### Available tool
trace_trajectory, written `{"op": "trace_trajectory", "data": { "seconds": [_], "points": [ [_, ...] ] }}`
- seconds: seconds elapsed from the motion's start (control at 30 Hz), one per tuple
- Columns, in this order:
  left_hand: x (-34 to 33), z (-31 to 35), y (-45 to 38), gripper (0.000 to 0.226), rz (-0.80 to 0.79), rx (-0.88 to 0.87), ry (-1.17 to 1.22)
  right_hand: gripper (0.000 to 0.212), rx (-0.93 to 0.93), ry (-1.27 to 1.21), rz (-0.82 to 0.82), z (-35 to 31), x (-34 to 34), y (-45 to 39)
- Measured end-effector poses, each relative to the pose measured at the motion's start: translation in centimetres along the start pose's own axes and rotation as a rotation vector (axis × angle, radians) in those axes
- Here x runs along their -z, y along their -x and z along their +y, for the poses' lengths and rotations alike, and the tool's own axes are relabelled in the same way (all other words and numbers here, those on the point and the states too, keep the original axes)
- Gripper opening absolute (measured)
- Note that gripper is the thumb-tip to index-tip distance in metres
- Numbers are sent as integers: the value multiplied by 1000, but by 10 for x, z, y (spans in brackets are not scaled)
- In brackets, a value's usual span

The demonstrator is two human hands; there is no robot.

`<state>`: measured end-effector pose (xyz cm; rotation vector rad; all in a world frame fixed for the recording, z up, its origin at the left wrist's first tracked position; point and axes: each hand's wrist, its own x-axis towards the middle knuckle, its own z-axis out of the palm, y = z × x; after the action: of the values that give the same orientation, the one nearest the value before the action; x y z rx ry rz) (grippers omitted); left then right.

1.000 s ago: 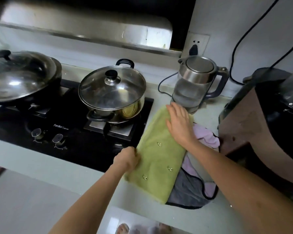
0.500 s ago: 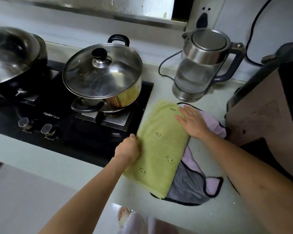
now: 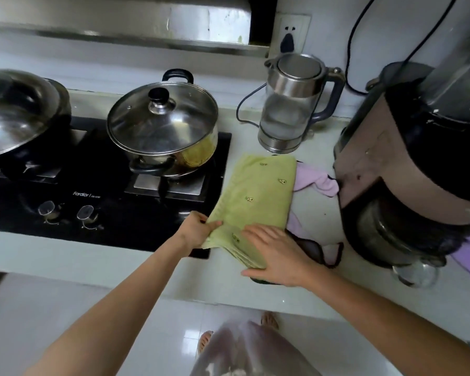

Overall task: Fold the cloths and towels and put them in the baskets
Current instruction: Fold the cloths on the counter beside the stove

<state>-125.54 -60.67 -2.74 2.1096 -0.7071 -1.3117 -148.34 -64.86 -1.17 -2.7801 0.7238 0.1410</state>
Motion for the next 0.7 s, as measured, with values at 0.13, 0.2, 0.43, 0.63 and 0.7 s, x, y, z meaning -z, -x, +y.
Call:
{"op": "trace_trajectory", "data": {
  "seconds": [0.13, 0.2, 0.43, 0.63, 0.7],
  "points": [
    [5, 7, 1, 64, -57, 39, 186, 98, -234, 75, 80, -29, -26, 5],
    [3, 16, 8, 66, -67, 9, 216, 92, -343, 74, 162, -34, -28, -1],
    [15, 41, 46, 32, -108, -663, -483, 46, -244, 109, 91, -24, 28, -4],
    [-1, 57, 56, 62, -104, -812, -1170, 28, -246, -15, 62, 5, 78, -1],
    [-6, 72, 58, 39, 54, -873, -1219, 31, -250, 8, 48, 12, 97, 1]
  ]
}}
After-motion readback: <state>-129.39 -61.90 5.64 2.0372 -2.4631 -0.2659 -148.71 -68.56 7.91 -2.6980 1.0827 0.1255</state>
